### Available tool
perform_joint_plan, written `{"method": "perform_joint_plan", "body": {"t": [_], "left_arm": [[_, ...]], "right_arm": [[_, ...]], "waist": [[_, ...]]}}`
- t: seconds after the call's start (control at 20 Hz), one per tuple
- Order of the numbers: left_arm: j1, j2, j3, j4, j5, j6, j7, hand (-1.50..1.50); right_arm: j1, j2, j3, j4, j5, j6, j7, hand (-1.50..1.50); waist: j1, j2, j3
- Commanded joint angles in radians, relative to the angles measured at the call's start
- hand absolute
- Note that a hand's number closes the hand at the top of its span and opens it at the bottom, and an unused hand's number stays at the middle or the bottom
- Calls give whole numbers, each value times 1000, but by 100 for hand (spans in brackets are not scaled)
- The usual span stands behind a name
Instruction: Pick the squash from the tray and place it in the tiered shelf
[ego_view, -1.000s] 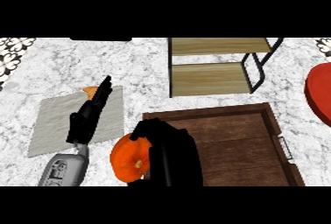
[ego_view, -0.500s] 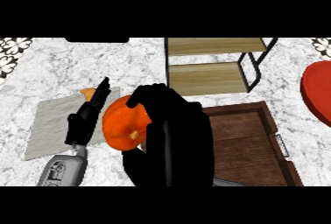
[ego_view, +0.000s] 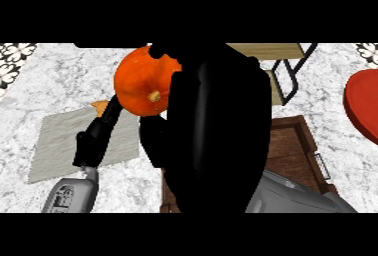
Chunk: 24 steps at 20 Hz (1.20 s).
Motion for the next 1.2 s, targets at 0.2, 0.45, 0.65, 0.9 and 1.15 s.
{"method": "perform_joint_plan", "body": {"t": [0.2, 0.45, 0.65, 0.9, 1.15], "left_arm": [[12, 14, -7, -56, 7, -21, 37, 0], [-34, -1, 9, 28, -1, 0, -12, 0], [-20, 8, 16, 16, 0, -3, -6, 0], [25, -11, -11, -40, -7, 2, -8, 0], [69, -19, -17, -56, -9, 5, -12, 0]], "right_arm": [[-173, 14, -147, 129, 42, 103, 189, 150], [-227, 14, -228, 183, 78, 128, 97, 150], [-238, 15, -275, 215, 93, 139, 29, 150], [-252, -1, -344, 299, 142, 159, -105, 150], [-200, -66, -402, 373, 172, 70, -217, 150]], "waist": [[9, 3, 1], [-5, 9, 1], [-3, 8, 2], [-2, 8, 2], [0, 10, 2]]}}
